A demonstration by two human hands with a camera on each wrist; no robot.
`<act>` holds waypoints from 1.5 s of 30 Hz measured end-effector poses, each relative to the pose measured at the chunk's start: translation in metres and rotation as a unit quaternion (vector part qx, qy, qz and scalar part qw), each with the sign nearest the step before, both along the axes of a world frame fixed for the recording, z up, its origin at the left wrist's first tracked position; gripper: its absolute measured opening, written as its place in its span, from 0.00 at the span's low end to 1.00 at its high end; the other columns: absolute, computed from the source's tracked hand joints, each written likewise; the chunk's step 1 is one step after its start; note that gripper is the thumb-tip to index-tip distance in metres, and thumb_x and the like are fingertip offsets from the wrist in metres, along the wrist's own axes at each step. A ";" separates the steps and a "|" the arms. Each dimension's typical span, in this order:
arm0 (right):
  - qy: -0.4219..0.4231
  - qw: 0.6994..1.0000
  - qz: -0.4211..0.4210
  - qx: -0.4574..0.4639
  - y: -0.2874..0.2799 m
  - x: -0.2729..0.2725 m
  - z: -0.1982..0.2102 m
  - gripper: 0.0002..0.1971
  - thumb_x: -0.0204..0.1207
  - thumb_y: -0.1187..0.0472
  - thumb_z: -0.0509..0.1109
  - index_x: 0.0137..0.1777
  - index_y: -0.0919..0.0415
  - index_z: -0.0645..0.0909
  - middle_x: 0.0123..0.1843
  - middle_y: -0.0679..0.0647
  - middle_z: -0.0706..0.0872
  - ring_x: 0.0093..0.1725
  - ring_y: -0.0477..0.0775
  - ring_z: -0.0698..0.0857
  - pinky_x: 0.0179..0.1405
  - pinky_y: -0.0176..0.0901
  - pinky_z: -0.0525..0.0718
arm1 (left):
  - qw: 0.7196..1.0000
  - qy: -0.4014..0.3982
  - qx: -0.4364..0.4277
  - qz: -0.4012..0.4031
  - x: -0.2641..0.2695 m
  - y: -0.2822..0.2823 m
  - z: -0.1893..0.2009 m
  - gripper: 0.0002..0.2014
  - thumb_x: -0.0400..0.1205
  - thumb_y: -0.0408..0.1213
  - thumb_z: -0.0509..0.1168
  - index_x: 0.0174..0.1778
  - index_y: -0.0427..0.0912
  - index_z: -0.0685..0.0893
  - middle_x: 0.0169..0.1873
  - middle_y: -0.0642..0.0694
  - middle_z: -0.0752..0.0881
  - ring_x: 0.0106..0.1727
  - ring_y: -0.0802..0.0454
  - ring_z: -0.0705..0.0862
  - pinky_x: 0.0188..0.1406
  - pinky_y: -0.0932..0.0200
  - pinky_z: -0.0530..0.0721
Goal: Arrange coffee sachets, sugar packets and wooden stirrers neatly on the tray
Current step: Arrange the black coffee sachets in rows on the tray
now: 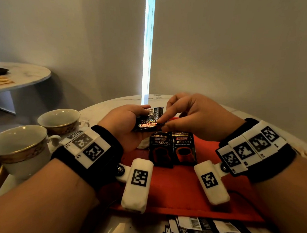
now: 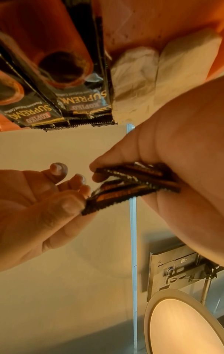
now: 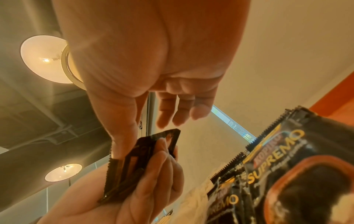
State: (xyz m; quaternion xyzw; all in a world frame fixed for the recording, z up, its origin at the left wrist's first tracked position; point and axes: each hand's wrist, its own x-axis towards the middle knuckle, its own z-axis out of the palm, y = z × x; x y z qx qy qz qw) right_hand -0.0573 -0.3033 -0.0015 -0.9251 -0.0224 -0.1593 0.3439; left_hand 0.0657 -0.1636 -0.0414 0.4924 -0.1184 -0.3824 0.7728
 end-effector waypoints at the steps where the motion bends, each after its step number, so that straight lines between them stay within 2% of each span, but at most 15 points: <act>1: -0.008 1.000 0.001 0.006 0.000 0.000 0.000 0.11 0.65 0.57 0.85 0.41 0.37 0.92 0.50 0.51 0.84 0.42 0.37 0.81 0.41 0.30 0.79 | 1.000 0.006 -0.004 -0.001 0.001 0.000 0.000 0.13 0.86 0.27 0.57 0.62 0.37 0.83 0.62 0.31 0.86 0.50 0.38 0.89 0.39 0.51 0.90; 4: -0.031 0.999 -0.005 0.012 -0.003 0.002 -0.001 0.10 0.67 0.57 0.84 0.41 0.39 0.92 0.48 0.46 0.85 0.45 0.38 0.83 0.44 0.31 0.79 | 1.000 0.017 -0.009 -0.021 0.001 0.001 0.000 0.15 0.86 0.32 0.59 0.67 0.35 0.82 0.60 0.33 0.87 0.46 0.41 0.89 0.40 0.50 0.90; 7: -0.071 0.996 -0.024 0.045 -0.004 0.003 -0.001 0.08 0.70 0.61 0.82 0.41 0.43 0.92 0.46 0.46 0.87 0.45 0.41 0.86 0.48 0.41 0.84 | 0.999 0.029 0.001 -0.015 0.001 0.003 0.000 0.13 0.86 0.40 0.64 0.60 0.35 0.82 0.43 0.38 0.86 0.35 0.47 0.86 0.37 0.52 0.88; 9: -0.110 0.988 -0.033 0.101 -0.006 0.002 -0.001 0.08 0.73 0.66 0.79 0.41 0.50 0.90 0.42 0.47 0.89 0.41 0.42 0.87 0.45 0.39 0.85 | 0.999 0.043 0.007 -0.024 0.002 0.005 0.001 0.12 0.85 0.45 0.64 0.55 0.39 0.80 0.35 0.42 0.81 0.32 0.49 0.81 0.33 0.55 0.83; 12: -0.137 0.970 -0.072 0.188 -0.014 0.004 -0.002 0.07 0.77 0.68 0.76 0.41 0.55 0.87 0.40 0.54 0.90 0.37 0.54 0.85 0.38 0.49 0.85 | 0.999 0.026 0.029 -0.021 0.004 0.007 0.002 0.13 0.84 0.47 0.66 0.54 0.41 0.82 0.31 0.46 0.79 0.31 0.52 0.80 0.28 0.58 0.80; 14: -0.134 0.956 -0.080 0.248 -0.017 0.006 -0.004 0.06 0.78 0.69 0.74 0.43 0.58 0.86 0.40 0.56 0.90 0.37 0.56 0.86 0.33 0.50 0.82 | 1.000 0.002 0.019 -0.016 0.003 0.008 0.003 0.13 0.83 0.47 0.68 0.56 0.42 0.83 0.32 0.47 0.80 0.30 0.53 0.80 0.29 0.59 0.80; 17: -0.104 0.940 -0.080 0.314 -0.016 0.008 -0.004 0.06 0.78 0.72 0.73 0.43 0.61 0.84 0.38 0.57 0.90 0.37 0.56 0.87 0.29 0.44 0.81 | 0.999 -0.024 -0.016 -0.024 0.000 0.009 0.003 0.18 0.78 0.46 0.72 0.60 0.41 0.83 0.35 0.46 0.82 0.34 0.53 0.82 0.34 0.58 0.81; 20: -0.074 0.938 -0.062 0.331 -0.011 0.008 -0.005 0.05 0.77 0.73 0.72 0.44 0.63 0.83 0.38 0.58 0.90 0.37 0.57 0.87 0.30 0.44 0.83 | 0.995 -0.045 -0.038 -0.076 -0.002 0.010 0.004 0.28 0.79 0.44 0.72 0.73 0.34 0.80 0.54 0.36 0.85 0.52 0.43 0.85 0.48 0.52 0.85; 23: -0.058 0.942 -0.051 0.327 -0.008 0.009 -0.005 0.05 0.76 0.73 0.73 0.45 0.63 0.83 0.37 0.57 0.90 0.35 0.55 0.87 0.30 0.43 0.85 | 0.992 -0.047 -0.044 -0.113 -0.005 0.010 0.005 0.25 0.81 0.39 0.67 0.74 0.33 0.80 0.64 0.31 0.86 0.62 0.36 0.86 0.64 0.43 0.86; 27: -0.036 0.943 -0.044 0.327 -0.005 0.010 -0.007 0.06 0.75 0.75 0.73 0.44 0.64 0.83 0.36 0.57 0.90 0.34 0.53 0.88 0.31 0.43 0.86 | 0.992 -0.044 -0.044 -0.109 -0.005 0.008 0.003 0.29 0.77 0.33 0.69 0.75 0.28 0.76 0.69 0.26 0.82 0.63 0.32 0.86 0.63 0.39 0.86; 30: -0.029 0.948 -0.051 0.314 -0.005 0.011 -0.009 0.07 0.74 0.75 0.75 0.47 0.64 0.84 0.41 0.59 0.89 0.38 0.56 0.89 0.35 0.48 0.85 | 0.993 -0.060 -0.031 -0.092 -0.002 0.007 0.002 0.31 0.73 0.30 0.73 0.73 0.27 0.77 0.67 0.26 0.84 0.64 0.31 0.86 0.66 0.36 0.84; 32: -0.026 0.948 -0.052 0.312 -0.005 0.012 -0.010 0.08 0.73 0.74 0.75 0.48 0.63 0.85 0.42 0.58 0.89 0.39 0.55 0.88 0.32 0.44 0.84 | 0.994 -0.072 -0.024 -0.075 -0.001 0.007 0.001 0.30 0.71 0.30 0.73 0.70 0.27 0.80 0.63 0.27 0.86 0.61 0.32 0.88 0.61 0.38 0.87; 36: -0.020 0.957 -0.052 0.284 -0.003 0.012 -0.011 0.08 0.74 0.73 0.76 0.47 0.60 0.87 0.44 0.57 0.90 0.39 0.52 0.86 0.29 0.41 0.81 | 0.993 -0.089 -0.019 -0.073 0.001 0.008 0.001 0.34 0.67 0.31 0.76 0.71 0.28 0.79 0.63 0.26 0.85 0.62 0.30 0.88 0.62 0.37 0.86; 41: -0.003 0.967 -0.055 0.247 -0.003 0.011 -0.012 0.11 0.73 0.75 0.76 0.45 0.57 0.89 0.47 0.60 0.91 0.42 0.59 0.84 0.33 0.45 0.80 | 0.991 -0.104 -0.005 -0.079 -0.001 0.007 0.001 0.33 0.68 0.28 0.75 0.72 0.26 0.78 0.53 0.28 0.87 0.50 0.35 0.90 0.49 0.44 0.89; 45: 0.012 0.971 -0.073 0.226 -0.004 0.012 -0.013 0.11 0.73 0.74 0.76 0.46 0.57 0.89 0.48 0.64 0.91 0.40 0.57 0.86 0.34 0.45 0.82 | 0.993 -0.083 0.039 -0.067 0.000 0.011 0.004 0.30 0.69 0.35 0.77 0.67 0.31 0.80 0.56 0.29 0.87 0.53 0.35 0.90 0.60 0.40 0.87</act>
